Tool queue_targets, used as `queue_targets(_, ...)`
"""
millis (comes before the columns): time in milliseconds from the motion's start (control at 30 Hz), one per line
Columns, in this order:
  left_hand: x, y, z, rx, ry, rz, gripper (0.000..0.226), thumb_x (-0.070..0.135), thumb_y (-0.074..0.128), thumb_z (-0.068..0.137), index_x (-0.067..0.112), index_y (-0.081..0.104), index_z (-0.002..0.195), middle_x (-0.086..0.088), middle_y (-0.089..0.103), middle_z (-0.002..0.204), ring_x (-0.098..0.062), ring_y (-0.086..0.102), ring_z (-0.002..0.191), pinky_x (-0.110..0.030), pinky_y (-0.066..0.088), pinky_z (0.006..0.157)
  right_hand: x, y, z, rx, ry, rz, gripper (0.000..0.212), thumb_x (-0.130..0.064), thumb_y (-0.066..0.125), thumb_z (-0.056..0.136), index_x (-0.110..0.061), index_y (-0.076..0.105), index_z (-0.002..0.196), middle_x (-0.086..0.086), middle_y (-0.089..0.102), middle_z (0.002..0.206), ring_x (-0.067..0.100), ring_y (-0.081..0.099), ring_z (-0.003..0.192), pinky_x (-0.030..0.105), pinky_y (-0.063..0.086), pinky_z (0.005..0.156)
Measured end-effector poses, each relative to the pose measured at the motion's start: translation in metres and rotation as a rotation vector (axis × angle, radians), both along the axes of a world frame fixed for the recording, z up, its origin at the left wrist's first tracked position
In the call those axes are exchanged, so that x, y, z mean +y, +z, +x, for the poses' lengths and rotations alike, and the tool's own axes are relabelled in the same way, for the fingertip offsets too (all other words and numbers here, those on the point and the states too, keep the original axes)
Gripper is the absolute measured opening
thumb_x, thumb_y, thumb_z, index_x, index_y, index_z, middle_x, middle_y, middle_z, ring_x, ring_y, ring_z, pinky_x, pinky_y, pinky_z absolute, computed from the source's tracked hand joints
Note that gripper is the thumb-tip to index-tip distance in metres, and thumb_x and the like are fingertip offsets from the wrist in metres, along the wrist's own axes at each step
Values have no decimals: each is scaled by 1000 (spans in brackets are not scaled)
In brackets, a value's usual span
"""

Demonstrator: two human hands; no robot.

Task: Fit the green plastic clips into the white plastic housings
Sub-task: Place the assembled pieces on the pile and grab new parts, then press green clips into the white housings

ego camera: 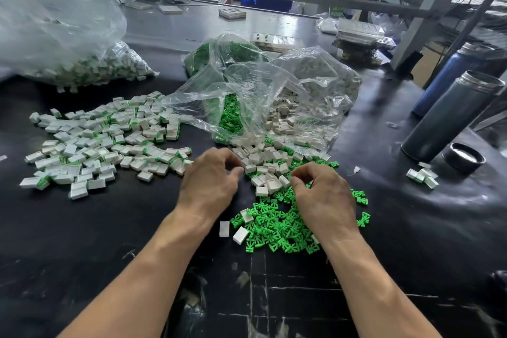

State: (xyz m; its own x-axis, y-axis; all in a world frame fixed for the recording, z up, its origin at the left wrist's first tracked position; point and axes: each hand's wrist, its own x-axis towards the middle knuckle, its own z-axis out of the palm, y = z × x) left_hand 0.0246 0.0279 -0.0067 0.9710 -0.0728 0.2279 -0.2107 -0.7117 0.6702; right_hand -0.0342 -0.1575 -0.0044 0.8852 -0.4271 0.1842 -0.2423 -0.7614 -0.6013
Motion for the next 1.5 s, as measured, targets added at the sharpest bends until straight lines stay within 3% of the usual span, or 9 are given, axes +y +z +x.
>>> queue_targets(167, -7, -7, -1, 6, -2, 43, 17, 40, 76, 90, 27, 75, 99, 8, 67, 100, -11, 62, 92, -36, 53, 94, -8, 5, 1, 111, -9, -81, 23, -43, 69, 96, -35, 70, 117, -3, 61, 122, 22, 57, 118, 34, 45, 91)
queue_targets(267, -11, -7, -1, -1, -5, 40, 18, 41, 76, 89, 26, 74, 100, 6, 67, 101, -14, 63, 94, -40, 53, 95, -9, 7, 0, 176, 7, -116, 34, -43, 71, 95, -35, 67, 127, 0, 58, 127, 23, 55, 124, 38, 46, 102)
queue_targets(367, -13, -6, -3, -17, -10, 10, 13, 38, 78, 88, 27, 73, 92, 9, 65, 95, -11, 62, 86, -38, 55, 89, -8, 6, 0, 172, 5, -142, 27, -40, 72, 95, -34, 70, 122, -1, 60, 122, 23, 56, 120, 37, 46, 99)
queue_targets(500, -13, -2, -4, -45, -20, -74, 14, 33, 82, 85, 28, 69, 89, 15, 64, 83, 2, 60, 68, -23, 56, 72, -8, 7, 1, 141, -22, -140, 10, -36, 72, 95, -32, 73, 104, -2, 63, 116, 23, 59, 114, 37, 47, 94)
queue_targets(633, -15, 4, -9, -16, -71, -246, 16, 23, 81, 87, 28, 66, 88, 11, 66, 73, 5, 64, 66, -10, 48, 53, -8, 8, 1, 150, -33, -147, 18, -40, 72, 95, -30, 73, 109, -1, 62, 118, 24, 58, 116, 38, 49, 96)
queue_targets(933, -15, 11, -18, 14, -186, -373, 28, 11, 76, 90, 26, 69, 113, 12, 65, 91, 6, 57, 73, -10, 49, 66, -9, 8, 1, 146, -34, -142, 9, -36, 68, 97, -29, 74, 100, -1, 62, 113, 25, 59, 111, 36, 47, 90)
queue_targets(1067, -17, 11, -19, 28, -189, -354, 33, 11, 77, 89, 28, 71, 117, 9, 65, 97, -8, 61, 79, -22, 55, 75, -7, 8, 0, 80, 8, -110, 8, -39, 71, 94, -31, 69, 96, -8, 58, 102, 19, 57, 102, 31, 39, 82)
queue_targets(1333, -18, 9, -18, 45, -183, -396, 27, 23, 84, 83, 28, 73, 108, 9, 70, 89, 2, 61, 72, -10, 46, 61, -3, 5, 1, 151, 92, -108, 17, -46, 76, 90, -36, 70, 102, -11, 58, 103, 14, 57, 103, 32, 44, 92)
queue_targets(1500, -20, 8, -20, 67, -183, -456, 21, 33, 80, 87, 25, 76, 105, 13, 73, 82, 2, 66, 70, -10, 47, 60, -1, 4, 1, 109, 86, -135, 11, -43, 72, 94, -32, 73, 97, -10, 62, 100, 14, 59, 97, 28, 41, 83)
